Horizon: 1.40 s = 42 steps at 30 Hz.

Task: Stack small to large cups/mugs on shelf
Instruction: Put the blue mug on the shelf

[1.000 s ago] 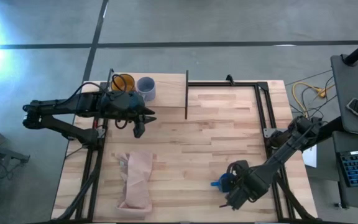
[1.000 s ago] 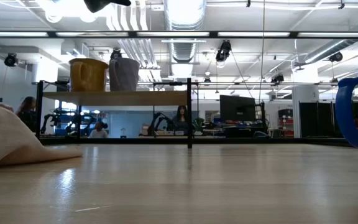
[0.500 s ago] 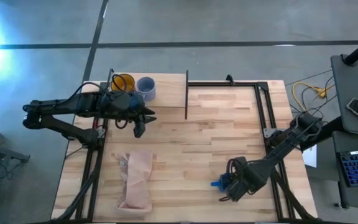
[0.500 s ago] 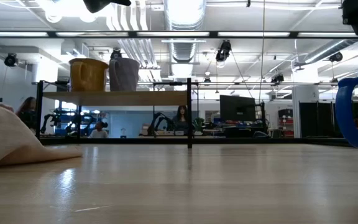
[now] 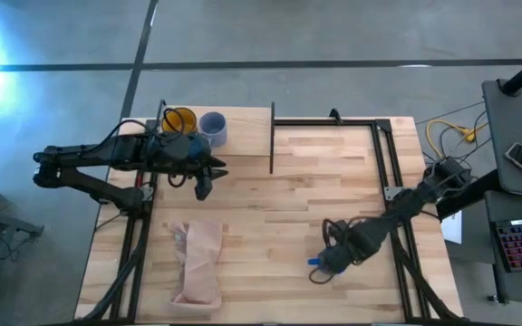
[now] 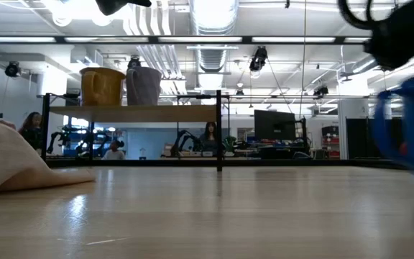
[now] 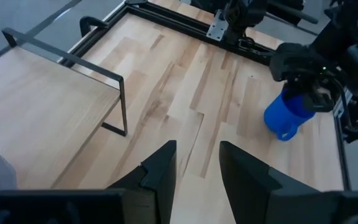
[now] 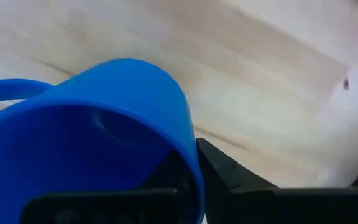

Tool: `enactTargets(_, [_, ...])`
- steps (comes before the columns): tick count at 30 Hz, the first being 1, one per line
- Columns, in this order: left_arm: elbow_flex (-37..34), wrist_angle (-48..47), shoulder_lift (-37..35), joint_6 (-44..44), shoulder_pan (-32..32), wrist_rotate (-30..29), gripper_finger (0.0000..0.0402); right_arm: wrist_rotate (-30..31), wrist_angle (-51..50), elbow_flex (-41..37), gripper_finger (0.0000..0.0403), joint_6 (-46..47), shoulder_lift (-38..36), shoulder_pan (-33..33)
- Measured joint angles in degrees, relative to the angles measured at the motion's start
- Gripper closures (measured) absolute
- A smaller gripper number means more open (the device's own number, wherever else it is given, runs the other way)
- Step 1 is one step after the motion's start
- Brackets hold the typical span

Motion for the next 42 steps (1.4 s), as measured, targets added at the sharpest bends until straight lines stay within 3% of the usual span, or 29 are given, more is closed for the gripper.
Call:
enactTargets(6, [0.00,-0.21,-0.14,-3.11,-0.02,0.10,0.0295,3.82,-4.64,2.81,0.0393,-12.51,-3.93,-6.25])
enactTargets(13, [-0.02,-0.09,-2.25,-3.83,-0.04,-0.02,0.0295,11.60,-13.26,15.18,0.0393,-49.47,-3.77,-14.30])
enactTargets(23, [-0.02,-0.22,-5.29,-6.83,-0.04,-0.05,0.0295,12.35,-15.91,33.17,0.0394,-80.40,2.57,-34.16])
enactTargets(29, [-0.02,-0.07,-6.33,-6.93,0.00,-0.24,0.0295,12.31,-16.36,48.23,0.0394,-100.48,10.31,-42.27])
enactTargets(38, [-0.07,-0.16,-4.82,-6.91,0.00,-0.24,0.0295,12.17,-20.07,72.54,0.0394,-118.50,26.05,-48.95])
enactTargets(42, [-0.09,-0.22,-4.50,-6.92,0.00,-0.22,0.0295,10.01,-14.49,68.83,0.0394,-120.78,26.80,-51.39])
